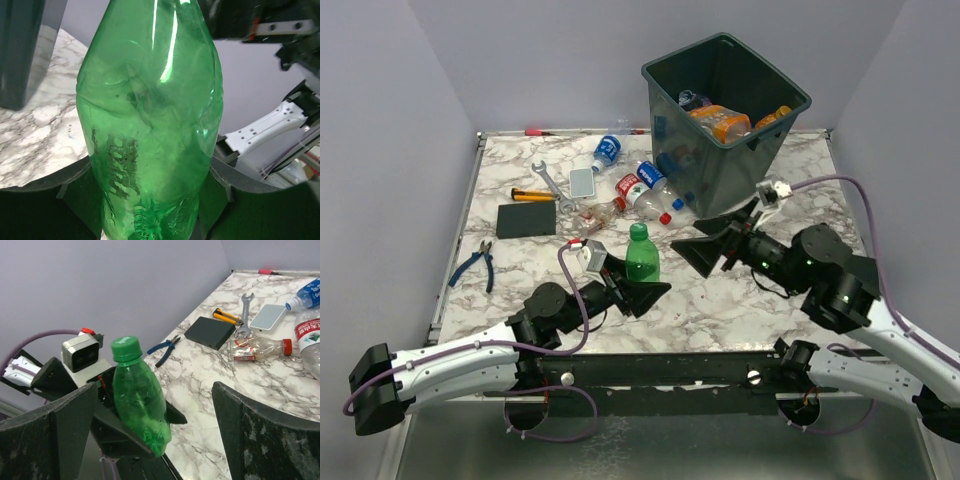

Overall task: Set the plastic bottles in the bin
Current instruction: Place the plastic bottle in the trash bin.

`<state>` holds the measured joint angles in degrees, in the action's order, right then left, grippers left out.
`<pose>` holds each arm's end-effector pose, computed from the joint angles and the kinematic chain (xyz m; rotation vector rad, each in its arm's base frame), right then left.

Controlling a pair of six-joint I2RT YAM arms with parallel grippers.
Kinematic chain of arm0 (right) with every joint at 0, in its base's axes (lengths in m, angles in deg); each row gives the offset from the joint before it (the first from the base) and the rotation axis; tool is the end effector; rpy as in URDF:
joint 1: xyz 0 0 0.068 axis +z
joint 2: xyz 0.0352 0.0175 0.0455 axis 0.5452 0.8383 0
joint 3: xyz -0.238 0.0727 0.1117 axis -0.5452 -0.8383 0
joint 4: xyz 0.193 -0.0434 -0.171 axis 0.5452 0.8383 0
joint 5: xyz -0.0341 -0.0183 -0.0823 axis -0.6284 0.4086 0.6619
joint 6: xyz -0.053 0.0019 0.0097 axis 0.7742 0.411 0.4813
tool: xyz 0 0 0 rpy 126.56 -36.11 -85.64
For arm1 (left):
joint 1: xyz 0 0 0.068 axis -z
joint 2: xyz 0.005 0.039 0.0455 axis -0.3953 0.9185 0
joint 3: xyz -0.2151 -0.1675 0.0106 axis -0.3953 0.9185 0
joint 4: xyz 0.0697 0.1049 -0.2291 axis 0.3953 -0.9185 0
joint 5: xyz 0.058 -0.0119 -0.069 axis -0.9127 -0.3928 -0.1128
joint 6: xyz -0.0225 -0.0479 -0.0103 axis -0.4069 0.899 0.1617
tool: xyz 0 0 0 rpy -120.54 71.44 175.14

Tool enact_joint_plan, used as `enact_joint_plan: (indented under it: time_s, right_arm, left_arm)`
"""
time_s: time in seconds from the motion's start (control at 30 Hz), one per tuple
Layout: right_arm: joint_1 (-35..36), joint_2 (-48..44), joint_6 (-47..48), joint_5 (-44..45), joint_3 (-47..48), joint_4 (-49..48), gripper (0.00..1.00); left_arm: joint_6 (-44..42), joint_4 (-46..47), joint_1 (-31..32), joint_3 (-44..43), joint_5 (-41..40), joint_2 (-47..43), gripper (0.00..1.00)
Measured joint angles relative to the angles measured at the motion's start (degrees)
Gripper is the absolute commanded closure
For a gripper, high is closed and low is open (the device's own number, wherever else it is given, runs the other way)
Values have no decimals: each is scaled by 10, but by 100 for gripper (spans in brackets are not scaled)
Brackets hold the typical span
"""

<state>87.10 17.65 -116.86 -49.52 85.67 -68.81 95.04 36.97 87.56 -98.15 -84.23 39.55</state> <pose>0.0960 0.1318 0.4107 -0.3482 1.5485 1.1406 0.0805 -0.1621 0.2832 0.4109 1.4289 -1.2884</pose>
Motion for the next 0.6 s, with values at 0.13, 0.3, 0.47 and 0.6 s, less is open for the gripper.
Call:
enact_joint_plan:
  time_s: [0.13, 0.3, 0.47, 0.6]
  right_arm:
    - [0, 62, -9, -10, 2, -36, 3]
    - [0, 129, -10, -24, 47, -35, 7]
    - [0, 171, -8, -47, 93, -35, 17]
    - [0, 196, -5, -65, 120, -22, 32]
  left_arm:
    - [16, 2, 0, -3, 5, -4, 69]
    - [19, -16, 0, -13, 12, -1, 69]
    - [18, -28, 0, -15, 19, 3, 69]
    - [16, -41, 0, -22, 21, 6, 69]
